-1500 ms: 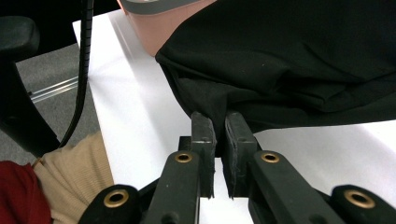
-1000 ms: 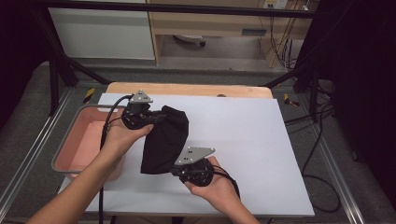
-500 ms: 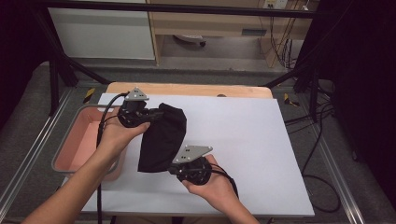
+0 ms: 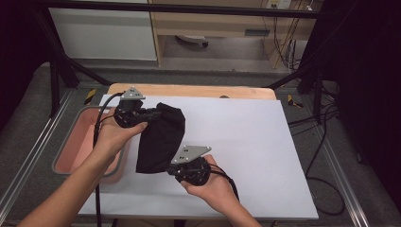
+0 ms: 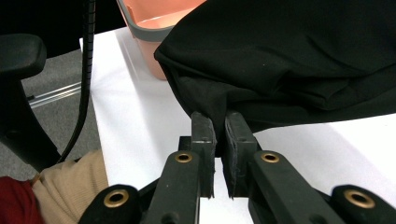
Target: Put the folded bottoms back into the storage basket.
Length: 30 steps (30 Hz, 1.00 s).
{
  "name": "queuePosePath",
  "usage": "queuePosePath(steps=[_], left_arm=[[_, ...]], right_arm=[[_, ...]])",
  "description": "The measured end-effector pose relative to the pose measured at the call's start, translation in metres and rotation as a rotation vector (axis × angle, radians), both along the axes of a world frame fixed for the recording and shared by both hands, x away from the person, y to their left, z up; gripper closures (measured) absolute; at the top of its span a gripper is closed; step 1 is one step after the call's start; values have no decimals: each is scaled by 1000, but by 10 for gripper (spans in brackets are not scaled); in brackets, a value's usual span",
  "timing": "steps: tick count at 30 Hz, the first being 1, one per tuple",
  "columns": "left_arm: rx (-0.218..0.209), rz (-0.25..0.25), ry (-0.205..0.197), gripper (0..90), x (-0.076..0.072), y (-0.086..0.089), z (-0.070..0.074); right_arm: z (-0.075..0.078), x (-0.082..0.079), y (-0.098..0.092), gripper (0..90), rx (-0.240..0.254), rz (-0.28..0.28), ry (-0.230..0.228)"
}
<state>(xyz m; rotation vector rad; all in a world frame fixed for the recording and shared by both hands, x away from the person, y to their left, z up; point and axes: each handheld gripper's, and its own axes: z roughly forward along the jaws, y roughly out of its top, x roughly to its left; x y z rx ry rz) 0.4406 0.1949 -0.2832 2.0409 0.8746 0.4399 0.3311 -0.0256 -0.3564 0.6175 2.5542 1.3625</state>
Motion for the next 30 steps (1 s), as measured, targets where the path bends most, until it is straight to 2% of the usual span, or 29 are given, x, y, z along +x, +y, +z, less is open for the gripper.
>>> queuePosePath(steps=[30], left_arm=[[-25,29,16,772,0,24,3]], right_arm=[[2,4,20,847,15,30,-6]])
